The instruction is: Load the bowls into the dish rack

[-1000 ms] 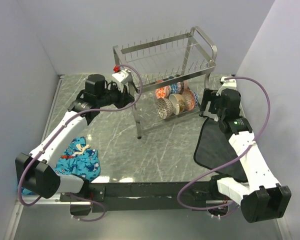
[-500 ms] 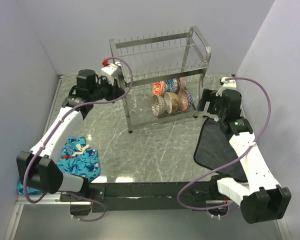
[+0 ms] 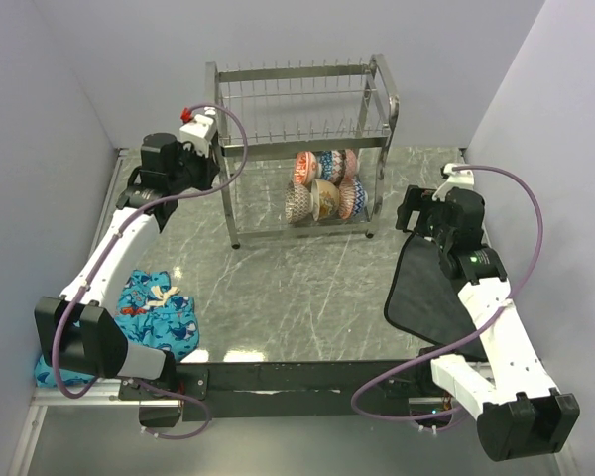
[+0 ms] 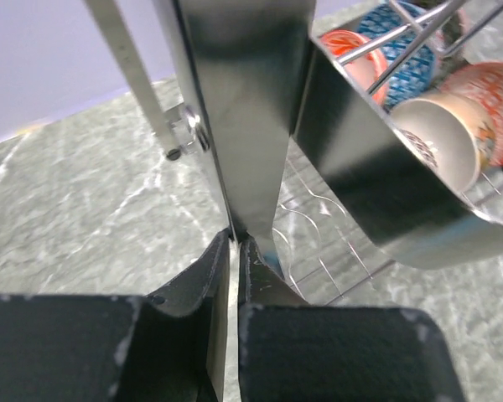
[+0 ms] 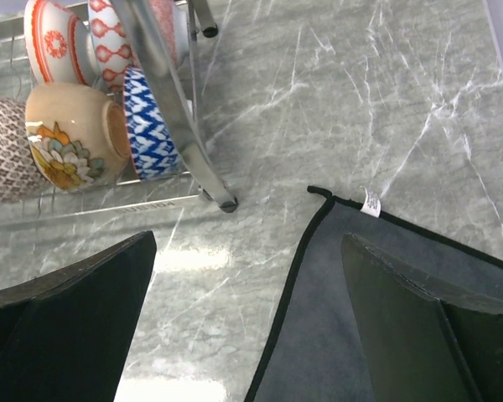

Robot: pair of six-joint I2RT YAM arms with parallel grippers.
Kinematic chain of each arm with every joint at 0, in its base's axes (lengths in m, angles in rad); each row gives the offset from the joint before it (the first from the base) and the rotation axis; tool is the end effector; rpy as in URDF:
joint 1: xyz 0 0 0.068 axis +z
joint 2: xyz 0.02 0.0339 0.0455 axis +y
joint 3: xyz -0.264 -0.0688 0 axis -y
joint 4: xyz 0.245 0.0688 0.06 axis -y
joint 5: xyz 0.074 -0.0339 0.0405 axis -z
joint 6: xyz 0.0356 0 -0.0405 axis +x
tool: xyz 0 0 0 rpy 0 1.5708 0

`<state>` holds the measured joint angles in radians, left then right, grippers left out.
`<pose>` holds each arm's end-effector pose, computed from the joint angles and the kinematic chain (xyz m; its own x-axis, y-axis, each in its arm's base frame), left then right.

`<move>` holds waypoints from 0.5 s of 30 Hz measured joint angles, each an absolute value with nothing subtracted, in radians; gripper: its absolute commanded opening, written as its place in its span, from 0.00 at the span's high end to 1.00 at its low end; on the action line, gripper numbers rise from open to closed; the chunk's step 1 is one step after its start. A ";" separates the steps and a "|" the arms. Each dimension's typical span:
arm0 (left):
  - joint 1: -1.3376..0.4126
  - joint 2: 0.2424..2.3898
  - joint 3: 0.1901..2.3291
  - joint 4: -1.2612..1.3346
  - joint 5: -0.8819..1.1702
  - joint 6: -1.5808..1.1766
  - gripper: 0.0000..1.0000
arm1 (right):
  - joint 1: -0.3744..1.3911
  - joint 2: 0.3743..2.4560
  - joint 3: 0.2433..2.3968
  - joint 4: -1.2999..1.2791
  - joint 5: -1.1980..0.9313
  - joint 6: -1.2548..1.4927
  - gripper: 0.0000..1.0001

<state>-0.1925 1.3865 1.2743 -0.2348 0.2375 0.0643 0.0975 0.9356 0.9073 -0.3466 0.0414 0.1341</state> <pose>0.3163 -0.0702 0.3683 -0.3072 0.1235 -0.9436 0.4237 0.9056 -0.0194 0.2111 0.0192 0.3389 -0.3691 0.0981 -0.9242 -0.0097 0.9940 0.1094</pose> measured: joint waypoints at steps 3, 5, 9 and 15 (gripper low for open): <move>-0.178 1.389 1.274 -0.224 0.194 0.065 0.54 | 0.096 0.924 0.901 -0.353 0.036 0.136 0.00; -0.161 1.390 1.274 -0.216 0.166 0.067 0.47 | 0.095 0.918 0.895 -0.360 0.033 0.137 0.00; -0.123 1.372 1.250 -0.175 0.106 0.063 0.28 | 0.093 0.907 0.893 -0.371 0.024 0.136 0.00; -0.118 1.217 1.151 -0.242 0.134 0.056 0.01 | 0.093 0.873 0.894 -0.414 -0.008 0.094 0.00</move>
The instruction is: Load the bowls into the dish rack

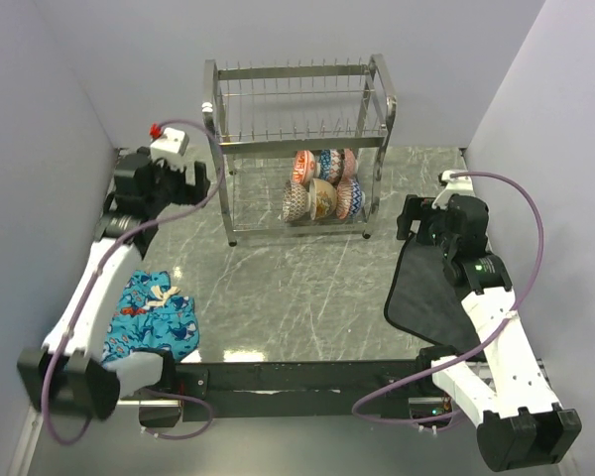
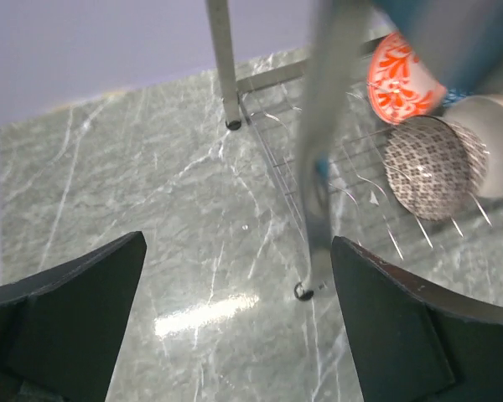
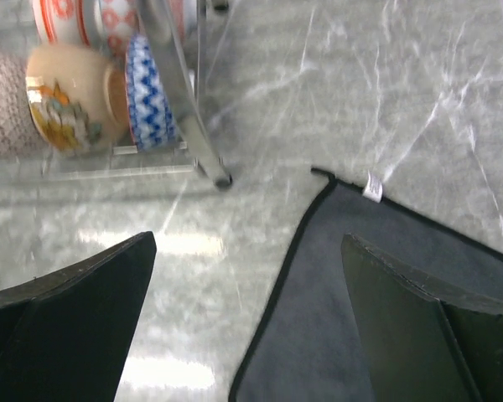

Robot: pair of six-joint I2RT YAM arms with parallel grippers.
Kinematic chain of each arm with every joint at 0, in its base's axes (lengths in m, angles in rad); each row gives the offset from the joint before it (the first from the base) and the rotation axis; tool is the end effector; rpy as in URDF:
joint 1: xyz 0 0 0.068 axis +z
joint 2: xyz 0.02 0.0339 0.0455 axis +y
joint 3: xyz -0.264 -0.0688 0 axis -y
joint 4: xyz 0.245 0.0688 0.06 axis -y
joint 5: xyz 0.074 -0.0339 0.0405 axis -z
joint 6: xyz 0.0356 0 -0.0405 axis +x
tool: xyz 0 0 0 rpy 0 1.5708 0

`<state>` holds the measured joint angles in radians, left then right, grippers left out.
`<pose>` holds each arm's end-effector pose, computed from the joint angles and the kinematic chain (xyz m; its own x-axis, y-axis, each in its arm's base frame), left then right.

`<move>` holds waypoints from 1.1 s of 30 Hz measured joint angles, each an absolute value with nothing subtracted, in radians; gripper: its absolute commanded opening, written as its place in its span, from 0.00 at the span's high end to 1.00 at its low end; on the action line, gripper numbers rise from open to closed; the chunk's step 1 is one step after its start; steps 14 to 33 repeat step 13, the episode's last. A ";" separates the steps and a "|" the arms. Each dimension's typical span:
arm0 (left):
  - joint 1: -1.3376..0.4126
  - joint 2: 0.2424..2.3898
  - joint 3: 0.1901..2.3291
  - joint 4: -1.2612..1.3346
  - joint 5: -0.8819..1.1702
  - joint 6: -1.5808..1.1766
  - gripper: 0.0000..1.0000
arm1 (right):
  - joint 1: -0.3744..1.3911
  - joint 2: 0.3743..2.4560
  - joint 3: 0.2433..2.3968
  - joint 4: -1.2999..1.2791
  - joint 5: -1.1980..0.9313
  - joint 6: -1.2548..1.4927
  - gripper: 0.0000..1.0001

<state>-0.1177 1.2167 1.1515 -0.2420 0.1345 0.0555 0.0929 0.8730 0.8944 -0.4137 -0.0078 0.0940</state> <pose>0.2785 -0.0377 0.3720 -0.2863 0.0892 -0.9540 0.2596 0.9656 0.0124 0.1944 0.0184 0.3391 -0.3884 0.0581 -0.9197 -0.0638 0.9939 0.0897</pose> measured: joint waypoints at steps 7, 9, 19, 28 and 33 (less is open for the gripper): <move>-0.118 0.879 0.910 -0.274 0.160 0.089 0.03 | 0.092 0.932 1.050 -0.662 0.124 0.113 0.00; -0.117 0.838 0.868 -0.278 0.160 0.087 0.03 | 0.092 0.944 1.093 -0.712 0.178 0.114 0.00; -0.075 0.820 0.807 -0.286 0.165 0.066 0.03 | 0.091 0.956 1.153 -0.807 0.244 0.110 0.00; -0.075 0.820 0.807 -0.286 0.165 0.066 0.03 | 0.091 0.956 1.153 -0.807 0.244 0.110 0.00; -0.075 0.820 0.807 -0.286 0.165 0.066 0.03 | 0.091 0.956 1.153 -0.807 0.244 0.110 0.00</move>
